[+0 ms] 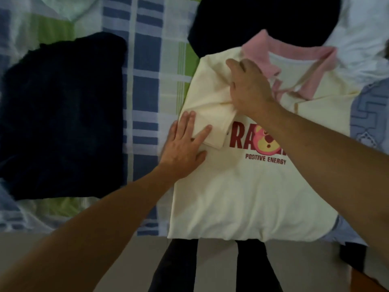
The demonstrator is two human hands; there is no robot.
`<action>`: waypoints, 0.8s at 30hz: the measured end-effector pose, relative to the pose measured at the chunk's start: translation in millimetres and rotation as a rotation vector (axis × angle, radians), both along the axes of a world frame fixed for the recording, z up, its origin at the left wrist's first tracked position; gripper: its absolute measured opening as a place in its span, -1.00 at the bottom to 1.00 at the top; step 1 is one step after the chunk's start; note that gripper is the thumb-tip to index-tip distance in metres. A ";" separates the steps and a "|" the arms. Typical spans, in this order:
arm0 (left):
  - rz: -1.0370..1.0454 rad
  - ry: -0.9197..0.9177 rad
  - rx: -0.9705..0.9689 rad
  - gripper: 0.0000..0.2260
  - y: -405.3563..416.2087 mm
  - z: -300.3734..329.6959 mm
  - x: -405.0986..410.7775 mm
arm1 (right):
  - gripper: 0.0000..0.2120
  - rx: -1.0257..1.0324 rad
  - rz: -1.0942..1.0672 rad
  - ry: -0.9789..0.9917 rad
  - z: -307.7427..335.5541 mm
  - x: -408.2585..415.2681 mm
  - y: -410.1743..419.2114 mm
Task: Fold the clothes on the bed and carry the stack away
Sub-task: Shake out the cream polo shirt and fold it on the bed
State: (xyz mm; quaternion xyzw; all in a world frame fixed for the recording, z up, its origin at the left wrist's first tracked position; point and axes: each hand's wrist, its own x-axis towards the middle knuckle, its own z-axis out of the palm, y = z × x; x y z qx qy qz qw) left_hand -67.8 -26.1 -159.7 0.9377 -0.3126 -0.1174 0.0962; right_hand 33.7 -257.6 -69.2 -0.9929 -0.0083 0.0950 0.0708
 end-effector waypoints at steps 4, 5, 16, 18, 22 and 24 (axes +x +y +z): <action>0.003 0.026 0.112 -0.24 -7.1 7.4 -1.6 | -0.60 0.183 0.032 -0.220 13.1 -41.2 -4.1; 0.015 0.032 0.137 -0.24 -10.0 12.7 -3.7 | -0.62 0.213 0.032 -0.222 13.3 -60.3 -7.0; 0.094 0.077 0.026 -0.46 -35.8 51.2 -40.3 | -0.66 0.703 -0.613 0.021 -9.8 -139.3 -29.6; 0.142 0.018 -0.054 -0.58 -39.3 50.5 -31.1 | -0.57 0.807 -0.729 0.015 -11.1 -102.7 -24.7; 0.203 0.020 -0.164 -0.83 -46.8 48.7 -12.9 | -0.63 0.777 -0.719 0.094 -12.8 -44.6 -17.0; 0.157 -0.032 -0.349 -0.89 -44.2 46.3 -13.2 | -0.79 0.696 -0.728 0.048 -15.2 -31.5 -21.3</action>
